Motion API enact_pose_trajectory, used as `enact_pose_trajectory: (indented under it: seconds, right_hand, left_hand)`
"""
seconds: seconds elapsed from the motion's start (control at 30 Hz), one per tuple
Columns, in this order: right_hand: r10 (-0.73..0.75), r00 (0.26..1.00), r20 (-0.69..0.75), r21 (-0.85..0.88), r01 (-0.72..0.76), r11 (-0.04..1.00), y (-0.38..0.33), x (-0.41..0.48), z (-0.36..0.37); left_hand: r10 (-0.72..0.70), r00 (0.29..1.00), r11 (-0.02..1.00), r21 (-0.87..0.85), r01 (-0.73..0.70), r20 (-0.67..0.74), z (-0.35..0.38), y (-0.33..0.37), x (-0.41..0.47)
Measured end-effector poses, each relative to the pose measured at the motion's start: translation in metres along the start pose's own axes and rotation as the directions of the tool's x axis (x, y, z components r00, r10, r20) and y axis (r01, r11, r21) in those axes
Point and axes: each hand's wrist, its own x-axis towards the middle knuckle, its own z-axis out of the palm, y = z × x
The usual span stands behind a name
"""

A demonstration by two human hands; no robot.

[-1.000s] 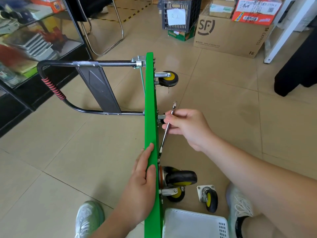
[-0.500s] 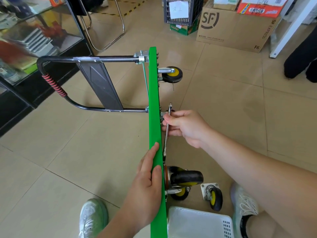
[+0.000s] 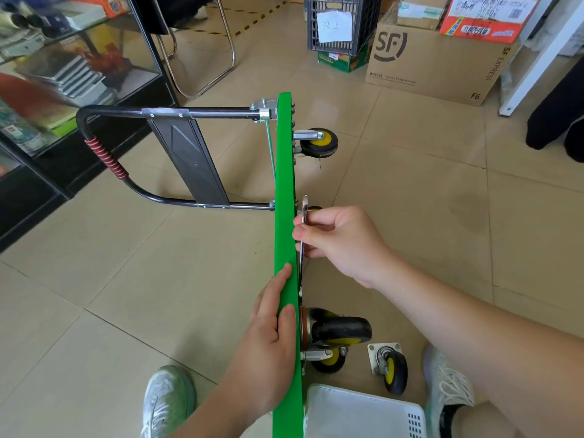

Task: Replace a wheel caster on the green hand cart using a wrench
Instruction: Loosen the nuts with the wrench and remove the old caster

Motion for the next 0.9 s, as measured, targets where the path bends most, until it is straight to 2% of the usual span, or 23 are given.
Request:
enact_pose_trajectory:
  seconds: [0.2, 0.27, 0.33, 0.4, 0.5, 0.57, 0.67, 0.73, 0.83, 0.9]
  right_hand:
    - [-0.223, 0.971, 0.083, -0.051, 0.228, 0.972, -0.001, -0.030, 0.000]
    - [-0.298, 0.949, 0.100, -0.007, 0.300, 0.954, 0.007, -0.046, 0.000]
    - [-0.397, 0.914, 0.088, -0.010, 0.399, 0.917, 0.018, -0.060, 0.000]
    - [-0.526, 0.848, 0.063, -0.090, 0.529, 0.844, 0.026, -0.068, -0.001]
    - [-0.598, 0.801, -0.023, -0.110, 0.592, 0.798, 0.023, -0.068, -0.006]
    - [-0.549, 0.833, -0.071, -0.057, 0.546, 0.836, 0.014, -0.061, -0.011]
    - [-0.337, 0.929, -0.152, 0.060, 0.349, 0.935, 0.003, -0.040, -0.016]
    - [-0.200, 0.963, -0.179, 0.088, 0.218, 0.972, 0.001, -0.023, -0.018]
    - [-0.023, 0.988, -0.155, 0.173, 0.050, 0.984, -0.002, -0.002, -0.020]
    - [0.037, 0.993, -0.113, 0.192, -0.015, 0.981, -0.003, 0.006, -0.020]
  left_hand:
    - [0.006, 1.000, 1.000, 0.008, -0.006, 0.005, -0.001, 0.001, -0.001]
    - [0.009, 1.000, 1.000, 0.016, -0.009, 0.003, -0.002, 0.001, -0.001]
    - [0.014, 1.000, 1.000, 0.011, -0.014, 0.001, -0.001, 0.000, -0.001]
    - [0.007, 1.000, 1.000, 0.004, -0.007, -0.005, -0.001, -0.001, -0.001]
    - [0.006, 1.000, 1.000, 0.006, -0.006, -0.006, 0.000, -0.002, -0.001]
    - [0.001, 1.000, 1.000, 0.007, -0.001, -0.004, 0.000, -0.002, -0.001]
    - [-0.003, 1.000, 1.000, 0.003, 0.003, -0.001, 0.000, -0.002, -0.001]
    - [-0.002, 1.000, 1.000, 0.008, 0.002, 0.000, 0.000, -0.003, 0.000]
    - [-0.005, 1.000, 1.000, 0.012, 0.005, 0.004, 0.000, -0.004, 0.000]
    - [-0.002, 1.000, 1.000, 0.011, 0.002, 0.004, -0.001, -0.006, 0.000]
